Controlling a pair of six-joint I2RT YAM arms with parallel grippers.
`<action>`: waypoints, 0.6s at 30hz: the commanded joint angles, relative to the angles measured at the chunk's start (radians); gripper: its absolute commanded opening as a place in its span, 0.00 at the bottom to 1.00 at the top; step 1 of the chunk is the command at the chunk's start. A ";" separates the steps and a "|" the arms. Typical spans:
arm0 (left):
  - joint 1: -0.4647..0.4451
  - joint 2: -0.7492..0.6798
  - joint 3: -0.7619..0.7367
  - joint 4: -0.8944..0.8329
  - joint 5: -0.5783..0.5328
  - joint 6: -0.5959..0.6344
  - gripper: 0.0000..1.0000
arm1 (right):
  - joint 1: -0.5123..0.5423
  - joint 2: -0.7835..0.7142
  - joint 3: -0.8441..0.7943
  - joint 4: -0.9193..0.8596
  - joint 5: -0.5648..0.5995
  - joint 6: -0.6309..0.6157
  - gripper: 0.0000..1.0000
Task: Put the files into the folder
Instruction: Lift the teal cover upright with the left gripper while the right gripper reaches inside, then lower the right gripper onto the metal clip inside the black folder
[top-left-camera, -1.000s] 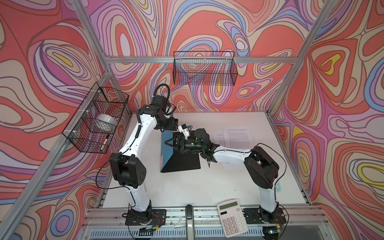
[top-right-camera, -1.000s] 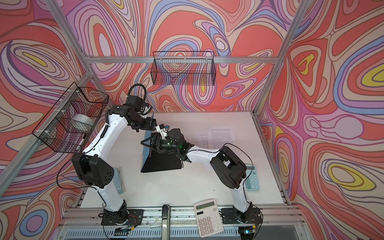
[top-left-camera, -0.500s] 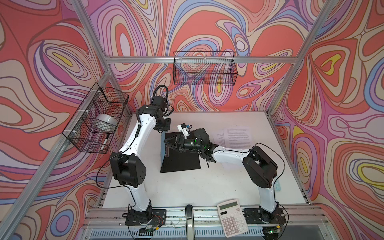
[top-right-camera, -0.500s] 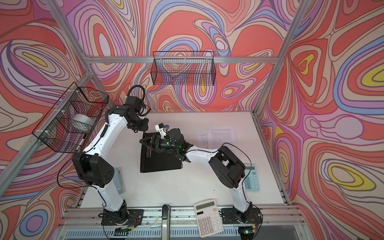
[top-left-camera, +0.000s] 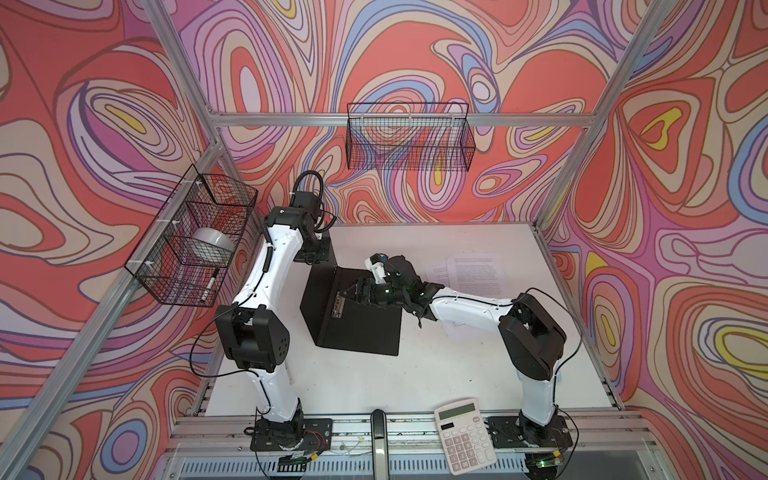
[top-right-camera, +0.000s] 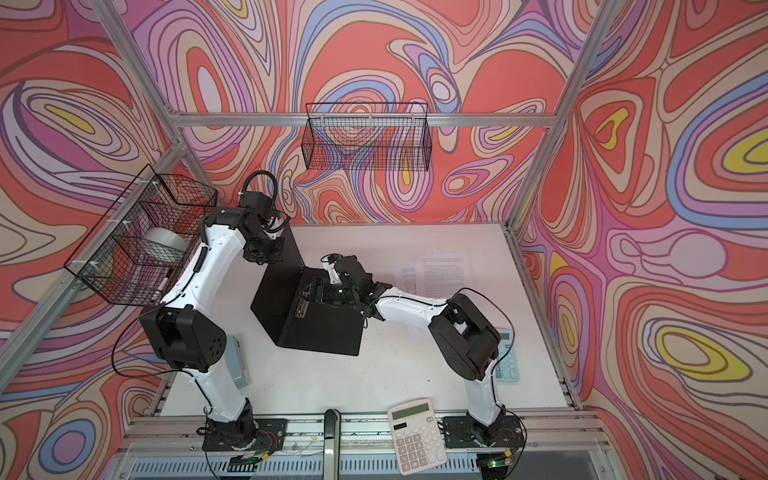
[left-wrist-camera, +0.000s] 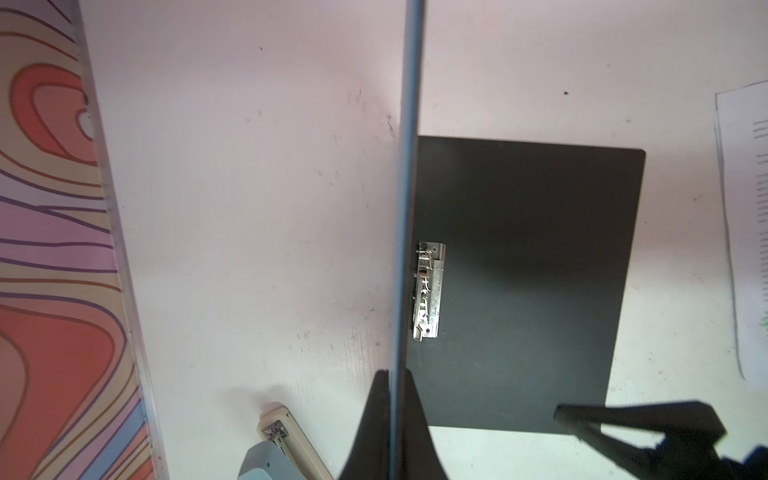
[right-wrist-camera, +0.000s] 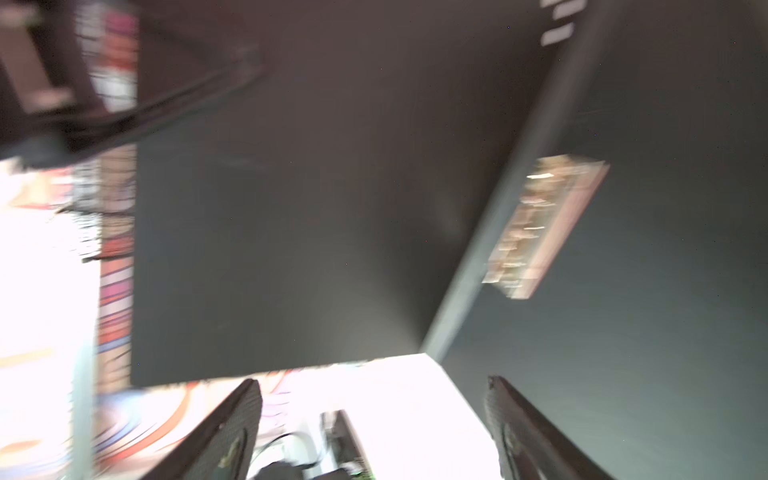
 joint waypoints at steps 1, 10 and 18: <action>0.034 -0.013 0.015 -0.060 0.092 -0.042 0.00 | -0.015 0.017 0.040 -0.211 0.098 -0.112 0.86; 0.081 -0.106 -0.093 -0.025 0.201 -0.145 0.00 | -0.028 0.112 0.150 -0.369 0.112 -0.160 0.67; 0.084 -0.148 -0.142 -0.002 0.218 -0.177 0.00 | -0.028 0.141 0.193 -0.438 0.065 -0.185 0.52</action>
